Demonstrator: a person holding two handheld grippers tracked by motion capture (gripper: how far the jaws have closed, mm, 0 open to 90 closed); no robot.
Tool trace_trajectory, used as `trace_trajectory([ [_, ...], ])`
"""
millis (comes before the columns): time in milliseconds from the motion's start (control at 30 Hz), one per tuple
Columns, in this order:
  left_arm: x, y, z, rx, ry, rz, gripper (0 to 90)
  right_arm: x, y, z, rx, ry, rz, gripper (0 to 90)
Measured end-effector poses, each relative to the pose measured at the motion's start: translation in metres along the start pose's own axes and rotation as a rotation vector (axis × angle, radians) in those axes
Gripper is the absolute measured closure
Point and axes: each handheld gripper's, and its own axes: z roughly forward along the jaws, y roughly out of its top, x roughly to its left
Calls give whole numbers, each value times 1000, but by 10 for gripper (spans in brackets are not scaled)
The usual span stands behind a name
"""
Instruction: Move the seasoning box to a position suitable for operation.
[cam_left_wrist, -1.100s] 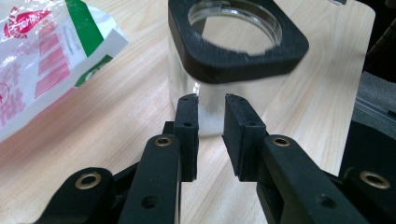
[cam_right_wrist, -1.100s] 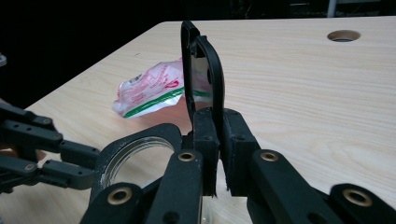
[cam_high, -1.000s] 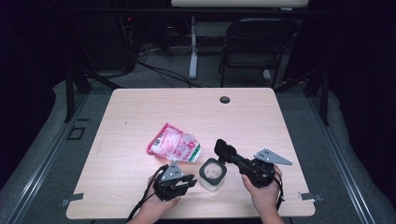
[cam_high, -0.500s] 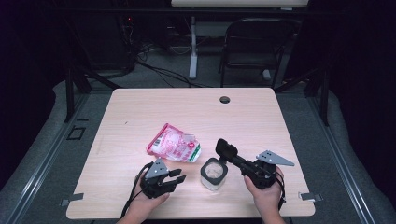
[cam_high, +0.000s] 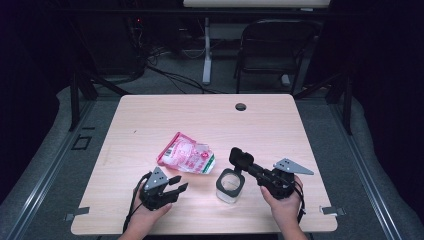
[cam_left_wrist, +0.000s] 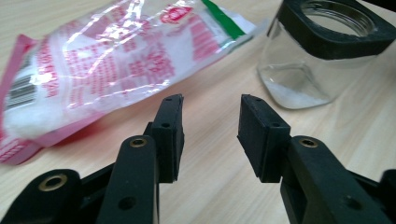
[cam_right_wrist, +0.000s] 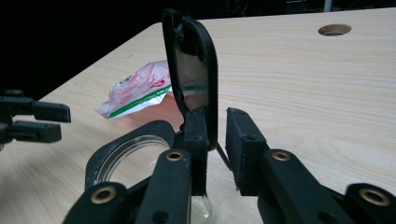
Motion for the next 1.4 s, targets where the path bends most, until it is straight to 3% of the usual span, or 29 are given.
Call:
trace_trajectory([
  [133, 6, -2, -2, -1, 37, -2, 573, -1, -2, -3, -9, 3, -1, 762],
  [300, 9, -1, 1, 4, 57, 45, 534, -2, -3, -4, -16, 0, 3, 721],
  [433, 11, 0, 8, 8, 93, 66, 513, -3, -5, -6, -16, -4, 0, 688],
  [600, 16, 2, 18, 29, 109, 66, 500, -4, -8, -13, -30, -14, 8, 668],
  [733, 16, 5, 26, 52, 124, 97, 498, -5, -12, -19, -30, -34, 6, 656],
  [900, 10, 9, 39, 86, 175, 194, 493, -7, -17, -30, -39, -60, 19, 648],
  [1000, 7, 12, 46, 82, 171, 219, 495, -8, -19, -36, -48, -72, 30, 643],
  [1200, 8, 15, 55, 77, 165, 228, 494, -11, -24, -45, -53, -98, 49, 644],
  [1400, 10, 18, 60, 72, 189, 240, 497, -10, -28, -49, -64, -105, 61, 641],
])
